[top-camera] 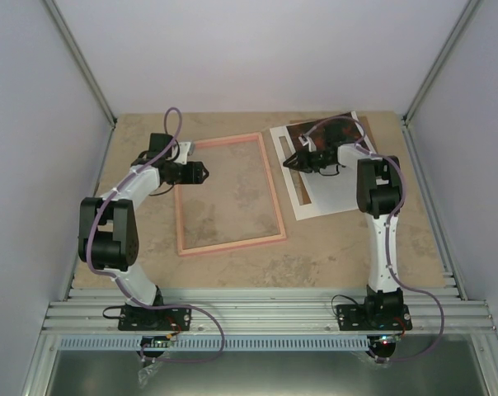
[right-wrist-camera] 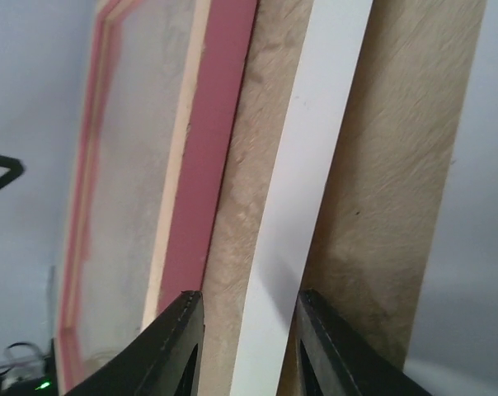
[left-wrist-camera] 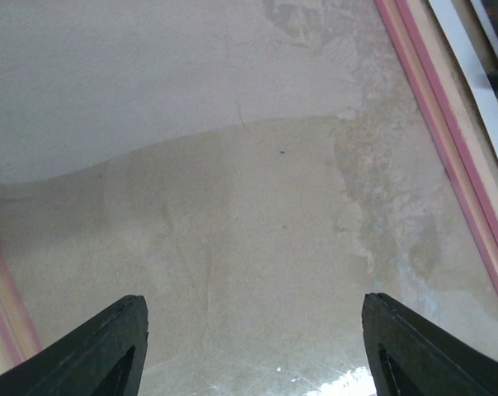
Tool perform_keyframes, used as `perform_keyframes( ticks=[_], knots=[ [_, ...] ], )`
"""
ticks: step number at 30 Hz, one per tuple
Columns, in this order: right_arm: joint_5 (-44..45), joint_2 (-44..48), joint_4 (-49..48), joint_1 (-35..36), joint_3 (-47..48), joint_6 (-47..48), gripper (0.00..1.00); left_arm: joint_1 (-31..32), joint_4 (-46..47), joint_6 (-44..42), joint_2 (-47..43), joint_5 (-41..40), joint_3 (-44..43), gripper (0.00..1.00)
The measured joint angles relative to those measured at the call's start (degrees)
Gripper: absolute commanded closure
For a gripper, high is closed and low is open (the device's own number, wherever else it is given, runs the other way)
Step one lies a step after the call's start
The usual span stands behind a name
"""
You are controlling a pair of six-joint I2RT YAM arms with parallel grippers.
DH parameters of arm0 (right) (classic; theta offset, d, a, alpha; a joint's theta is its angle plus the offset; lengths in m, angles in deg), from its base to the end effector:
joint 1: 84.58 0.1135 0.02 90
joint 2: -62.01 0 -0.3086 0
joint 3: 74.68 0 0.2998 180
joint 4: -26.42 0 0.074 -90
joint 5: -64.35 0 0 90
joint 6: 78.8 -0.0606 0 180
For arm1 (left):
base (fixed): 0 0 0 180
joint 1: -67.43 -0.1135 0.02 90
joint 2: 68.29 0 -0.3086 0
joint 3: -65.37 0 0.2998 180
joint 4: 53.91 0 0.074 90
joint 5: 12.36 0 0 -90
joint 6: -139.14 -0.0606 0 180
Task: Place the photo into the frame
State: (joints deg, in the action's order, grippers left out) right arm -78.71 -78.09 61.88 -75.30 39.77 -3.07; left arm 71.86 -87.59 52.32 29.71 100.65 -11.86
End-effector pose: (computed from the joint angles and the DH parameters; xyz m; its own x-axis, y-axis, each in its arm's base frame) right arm 0.5649 0.1414 0.0850 -0.9553 -0.0060 -0.2957 -0.2503 0.5493 0.7973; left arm 0.4156 -0.0560 0.2072 -0.8264 0.0128 -0.5629 0.2522 0.9022 -0.3498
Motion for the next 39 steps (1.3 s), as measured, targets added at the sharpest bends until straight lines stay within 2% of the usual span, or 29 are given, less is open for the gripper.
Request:
perform_keyframes(
  ticks=[5, 9, 17, 27, 39],
  knots=[
    [-7.6, -1.5, -2.0, -1.0, -1.1, -3.1, 0.76, 1.4, 0.0, -0.6, 0.9, 1.4, -0.8, 0.28],
    [-11.3, -1.9, -3.5, -1.5, -1.5, -5.5, 0.76, 2.8, 0.2, -0.6, 2.8, 2.1, -2.3, 0.29],
    [-17.5, -3.0, -6.5, -1.7, -1.5, -9.9, 0.81, 5.6, 0.7, -0.4, 5.9, 2.6, -4.7, 0.30],
    [-22.5, -4.0, -10.7, -1.4, -1.5, -14.8, 0.71, 5.7, 1.1, -0.1, 6.1, 2.5, -4.8, 0.30],
    [-19.0, -5.3, -7.3, 0.7, 1.6, -13.4, 0.68, 5.7, 1.0, -0.2, 6.5, 1.9, -5.1, 0.30]
  ],
)
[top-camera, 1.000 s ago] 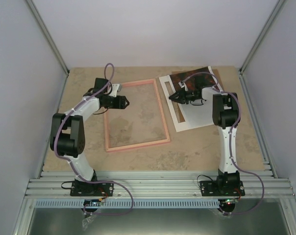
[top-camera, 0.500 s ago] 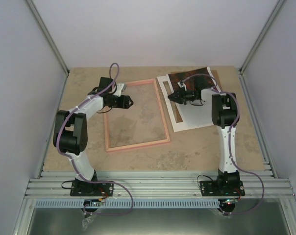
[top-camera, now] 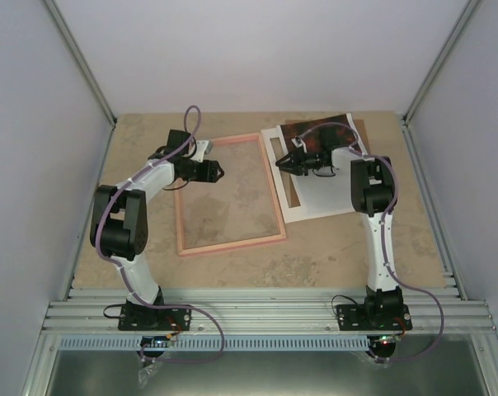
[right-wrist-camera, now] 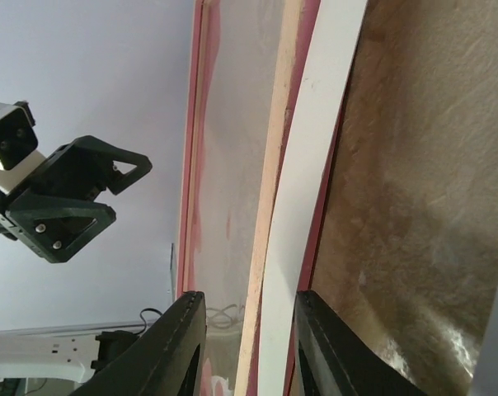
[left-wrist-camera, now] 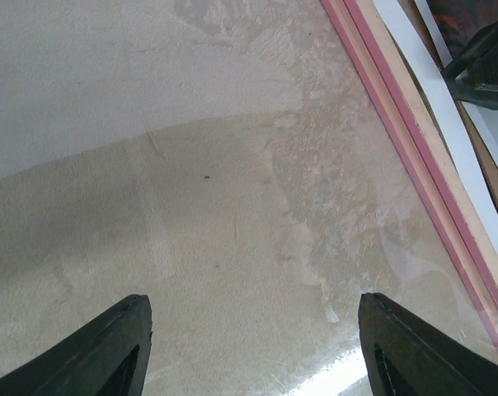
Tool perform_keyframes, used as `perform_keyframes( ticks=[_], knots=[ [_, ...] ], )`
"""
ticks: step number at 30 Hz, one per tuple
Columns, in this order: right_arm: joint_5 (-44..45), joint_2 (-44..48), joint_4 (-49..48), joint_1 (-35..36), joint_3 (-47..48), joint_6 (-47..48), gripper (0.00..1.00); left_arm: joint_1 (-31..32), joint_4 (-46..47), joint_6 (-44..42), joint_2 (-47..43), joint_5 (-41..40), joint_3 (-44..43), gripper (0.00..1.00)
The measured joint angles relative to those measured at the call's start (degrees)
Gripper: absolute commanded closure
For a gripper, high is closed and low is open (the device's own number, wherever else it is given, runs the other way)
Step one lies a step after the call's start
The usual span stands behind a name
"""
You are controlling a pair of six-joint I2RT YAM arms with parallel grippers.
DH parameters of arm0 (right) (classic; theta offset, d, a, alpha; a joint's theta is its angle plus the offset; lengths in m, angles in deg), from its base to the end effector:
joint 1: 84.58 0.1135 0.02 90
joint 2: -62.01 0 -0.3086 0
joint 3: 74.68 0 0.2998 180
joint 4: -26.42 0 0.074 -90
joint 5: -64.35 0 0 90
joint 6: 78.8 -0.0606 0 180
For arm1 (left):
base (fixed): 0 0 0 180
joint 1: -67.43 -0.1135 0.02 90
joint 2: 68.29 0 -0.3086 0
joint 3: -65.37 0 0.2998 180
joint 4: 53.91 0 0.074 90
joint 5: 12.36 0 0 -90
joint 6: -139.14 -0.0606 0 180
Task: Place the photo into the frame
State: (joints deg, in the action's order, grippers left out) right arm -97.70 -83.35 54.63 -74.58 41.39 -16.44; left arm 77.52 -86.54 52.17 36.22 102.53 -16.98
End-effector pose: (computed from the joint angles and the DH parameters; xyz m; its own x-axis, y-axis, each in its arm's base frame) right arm 0.5663 0.1584 0.0641 -0.9941 -0.0301 -0.1038 -0.1080 0.2582 0.9600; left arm 0.4379 -0.1038 0.1938 -0.8243 0.0980 -0.5576 0.3548 0.8570 -0.3739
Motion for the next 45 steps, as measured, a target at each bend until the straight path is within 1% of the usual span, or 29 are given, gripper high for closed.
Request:
perform_keyframes(
  ticks=[2, 6, 8, 15, 16, 17, 20, 22, 24, 31, 36, 39, 45],
  knots=[
    [0.9, -0.2, 0.7, 0.3, 0.7, 0.5, 0.64, 0.0, 0.0, 0.0, 0.0, -0.2, -0.1, 0.30],
    [2.9, -0.4, 2.4, 0.8, 1.6, 1.5, 0.63, 0.0, -0.2, 0.0, 0.0, -0.6, -0.5, 0.29],
    [3.5, -0.4, 2.9, 1.0, 2.0, 1.9, 0.60, 0.0, -0.2, 0.0, 0.0, -0.6, -0.8, 0.29],
    [4.8, -1.0, 4.7, 1.6, 3.7, 3.3, 0.54, 0.0, -0.3, 0.0, 0.2, -0.8, -0.8, 0.29],
    [4.6, -1.1, 4.9, 1.7, 4.1, 3.5, 0.56, 0.0, -0.4, 0.0, 0.2, -0.8, -0.8, 0.29],
    [4.6, -1.3, 5.1, 1.8, 4.6, 3.9, 0.61, 0.0, -0.5, 0.0, 0.2, -0.8, -0.8, 0.29],
    [5.2, -1.7, 5.6, 2.2, 5.4, 5.2, 0.86, 0.0, -0.5, -0.2, 0.4, -1.0, -0.8, 0.29],
    [5.4, -1.8, 6.1, 2.3, 5.7, 6.2, 0.93, 0.0, -0.6, -0.3, 0.4, -1.0, -0.8, 0.29],
    [5.7, -1.8, 6.9, 2.3, 6.1, 7.1, 0.99, 0.0, -0.7, -0.4, 0.4, -1.2, -0.8, 0.29],
    [3.9, -0.9, 7.4, 1.4, 5.3, 9.3, 0.99, 0.0, -1.0, -1.1, 0.4, -1.5, -0.8, 0.29],
    [-2.0, 1.9, 5.8, -1.2, 2.6, 8.8, 0.99, 0.0, -2.1, -1.8, 0.4, -1.5, -1.7, 0.27],
    [-5.4, 5.4, 4.8, -2.3, 2.4, 8.3, 1.00, 0.0, -2.8, -2.8, 0.4, -1.5, -3.1, 0.26],
    [-12.3, 16.3, -0.3, -2.6, 2.4, 4.8, 0.99, 0.0, -4.4, -3.5, 0.4, -1.3, -6.4, 0.22]
  ],
)
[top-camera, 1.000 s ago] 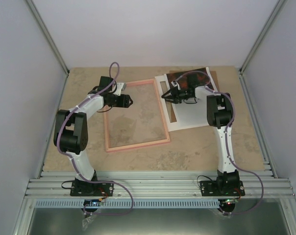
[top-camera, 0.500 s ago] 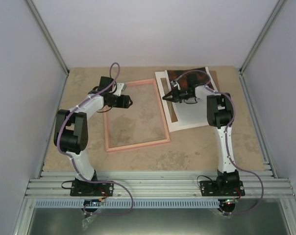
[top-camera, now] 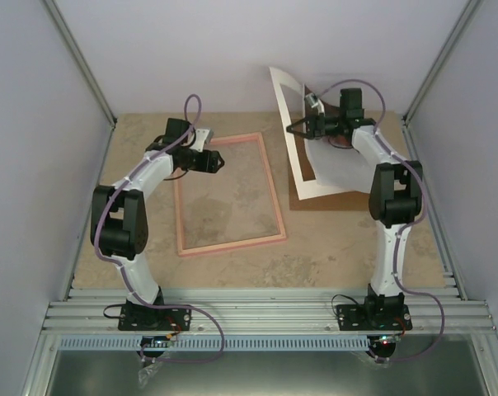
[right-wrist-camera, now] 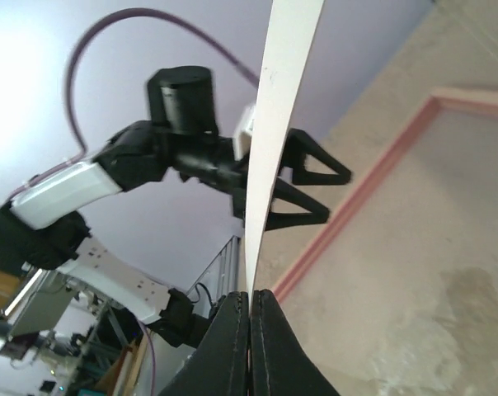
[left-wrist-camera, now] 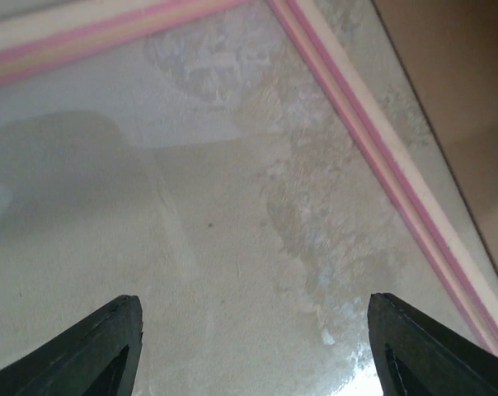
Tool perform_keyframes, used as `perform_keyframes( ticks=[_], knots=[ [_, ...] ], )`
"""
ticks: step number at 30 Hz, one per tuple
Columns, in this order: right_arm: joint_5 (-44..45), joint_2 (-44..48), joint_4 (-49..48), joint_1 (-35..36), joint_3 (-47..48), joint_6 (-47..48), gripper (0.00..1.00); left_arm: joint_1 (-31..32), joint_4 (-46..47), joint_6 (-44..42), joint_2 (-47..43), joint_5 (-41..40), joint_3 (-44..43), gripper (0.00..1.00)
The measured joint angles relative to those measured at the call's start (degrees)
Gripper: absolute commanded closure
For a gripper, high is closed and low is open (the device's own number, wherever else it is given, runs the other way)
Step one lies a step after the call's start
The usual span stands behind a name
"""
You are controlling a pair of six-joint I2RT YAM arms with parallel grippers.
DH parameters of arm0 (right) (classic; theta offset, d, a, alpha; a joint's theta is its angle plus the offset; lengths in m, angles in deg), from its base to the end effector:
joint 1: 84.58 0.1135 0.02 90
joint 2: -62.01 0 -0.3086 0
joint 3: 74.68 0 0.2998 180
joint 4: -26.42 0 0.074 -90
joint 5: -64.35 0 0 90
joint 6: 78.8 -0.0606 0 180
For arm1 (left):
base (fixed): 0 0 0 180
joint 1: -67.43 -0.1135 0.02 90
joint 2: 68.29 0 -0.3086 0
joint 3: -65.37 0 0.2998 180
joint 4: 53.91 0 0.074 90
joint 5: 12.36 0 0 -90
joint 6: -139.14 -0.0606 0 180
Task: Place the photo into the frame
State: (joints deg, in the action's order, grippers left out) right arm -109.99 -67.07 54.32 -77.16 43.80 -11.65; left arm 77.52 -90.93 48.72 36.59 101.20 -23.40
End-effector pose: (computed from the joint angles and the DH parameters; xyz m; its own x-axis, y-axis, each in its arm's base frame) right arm 0.5592 0.1336 0.2481 -0.8737 -0.0752 -0.4806 -0.4837 0.0287 0.8748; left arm 0.4536 -0.1053 0.2249 -0.7847 0.1465 -0.6023 0.4025 0.8594 -0.3154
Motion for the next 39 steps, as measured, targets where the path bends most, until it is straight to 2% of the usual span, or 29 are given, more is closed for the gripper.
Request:
perform_keyframes(
  ticks=[7, 16, 25, 32, 39],
  knots=[
    [-1.1, 5.8, -4.5, -0.3, 0.0, -4.6, 1.00, 0.0, -1.5, 0.8, -0.6, 1.0, -5.0, 0.19],
    [3.6, 9.1, -13.9, 0.2, -4.5, -13.8, 0.99, -0.5, -2.5, 3.3, -3.9, 2.8, -9.7, 0.19],
    [14.5, 11.4, -19.4, 9.4, -8.6, -16.0, 0.99, -10.8, -1.1, 11.0, -7.1, 13.2, -9.4, 0.22],
    [17.3, 9.4, -27.7, 16.1, -11.4, -21.4, 1.00, -9.8, 7.8, 20.5, -10.4, 23.8, -3.4, 0.26],
    [18.6, 7.8, -31.0, 19.7, -12.2, -23.1, 0.99, -8.1, 15.5, 27.5, -10.4, 26.8, 0.9, 0.33]
  ],
)
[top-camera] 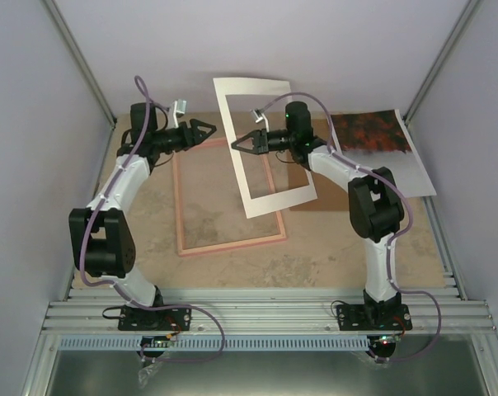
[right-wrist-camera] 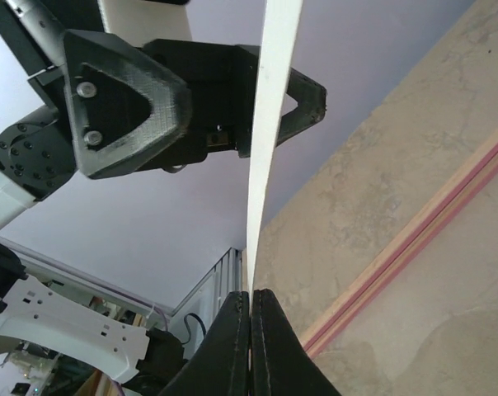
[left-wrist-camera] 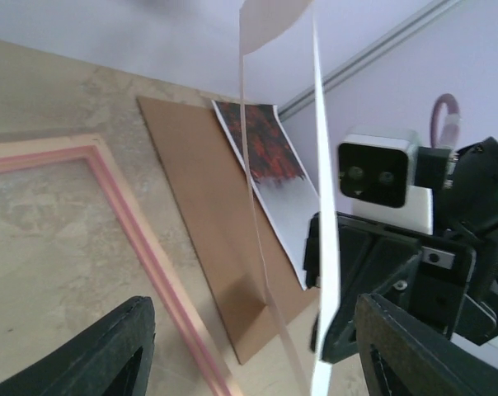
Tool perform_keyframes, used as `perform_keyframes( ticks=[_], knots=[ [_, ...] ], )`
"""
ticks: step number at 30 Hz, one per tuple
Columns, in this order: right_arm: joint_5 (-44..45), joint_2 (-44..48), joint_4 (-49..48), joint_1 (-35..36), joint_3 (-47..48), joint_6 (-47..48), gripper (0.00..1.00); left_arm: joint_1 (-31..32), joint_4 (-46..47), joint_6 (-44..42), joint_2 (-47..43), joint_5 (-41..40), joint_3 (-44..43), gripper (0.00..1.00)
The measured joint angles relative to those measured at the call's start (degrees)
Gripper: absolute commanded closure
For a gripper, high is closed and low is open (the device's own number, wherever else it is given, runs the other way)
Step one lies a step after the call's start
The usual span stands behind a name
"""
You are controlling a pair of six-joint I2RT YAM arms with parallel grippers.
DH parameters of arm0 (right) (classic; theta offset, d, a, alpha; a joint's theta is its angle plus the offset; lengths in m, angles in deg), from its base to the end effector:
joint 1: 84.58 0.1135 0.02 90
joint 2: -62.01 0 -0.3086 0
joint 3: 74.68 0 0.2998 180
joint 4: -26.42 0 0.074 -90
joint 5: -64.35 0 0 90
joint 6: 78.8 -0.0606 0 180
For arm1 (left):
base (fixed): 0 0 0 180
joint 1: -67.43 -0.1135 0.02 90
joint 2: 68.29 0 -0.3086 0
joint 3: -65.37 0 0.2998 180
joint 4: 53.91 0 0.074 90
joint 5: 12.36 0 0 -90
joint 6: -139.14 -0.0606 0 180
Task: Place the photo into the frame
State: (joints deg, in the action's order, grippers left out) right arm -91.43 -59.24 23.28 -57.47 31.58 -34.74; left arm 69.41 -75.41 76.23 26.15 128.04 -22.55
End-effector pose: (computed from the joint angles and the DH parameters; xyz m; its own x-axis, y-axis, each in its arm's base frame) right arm 0.4790 0.3073 0.2795 -0.8324 -0.0949 -0.5460 -0.5511 0.0383 0.8335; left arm 0.4393 -0.0619 0.3342 -0.7376 -0.2650 -0.6211 0.4110 0.5536 -0.7243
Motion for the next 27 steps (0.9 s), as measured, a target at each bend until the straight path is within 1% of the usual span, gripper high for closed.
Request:
perform_keyframes(
  ticks=[9, 13, 15, 21, 24, 27],
  knots=[
    [0.5, -0.3, -0.5, 0.4, -0.7, 0.0, 0.99, 3.5, 6.5, 3.8, 0.0, 1.8, 3.3, 0.37],
    [0.5, -0.3, -1.2, 0.5, -0.8, -0.1, 0.99, 5.7, 8.6, 4.9, 0.0, 1.8, 3.7, 0.43],
    [0.5, -0.3, -1.3, 0.5, -0.9, -0.2, 1.00, 6.6, 9.3, 5.2, 0.0, 1.8, 3.7, 0.48],
    [0.4, -0.3, -1.6, 0.5, -1.9, -0.3, 0.99, 7.4, 11.1, 6.7, 0.4, 1.8, 3.7, 0.69],
    [0.0, -0.3, -2.1, 0.5, -1.9, -0.4, 0.99, 7.4, 11.8, 7.5, 0.9, 1.8, 3.7, 0.76],
    [-0.3, -0.3, -2.9, 0.5, -1.9, -0.6, 0.98, 7.4, 12.3, 8.0, 1.1, 1.8, 3.7, 0.88]
  ],
)
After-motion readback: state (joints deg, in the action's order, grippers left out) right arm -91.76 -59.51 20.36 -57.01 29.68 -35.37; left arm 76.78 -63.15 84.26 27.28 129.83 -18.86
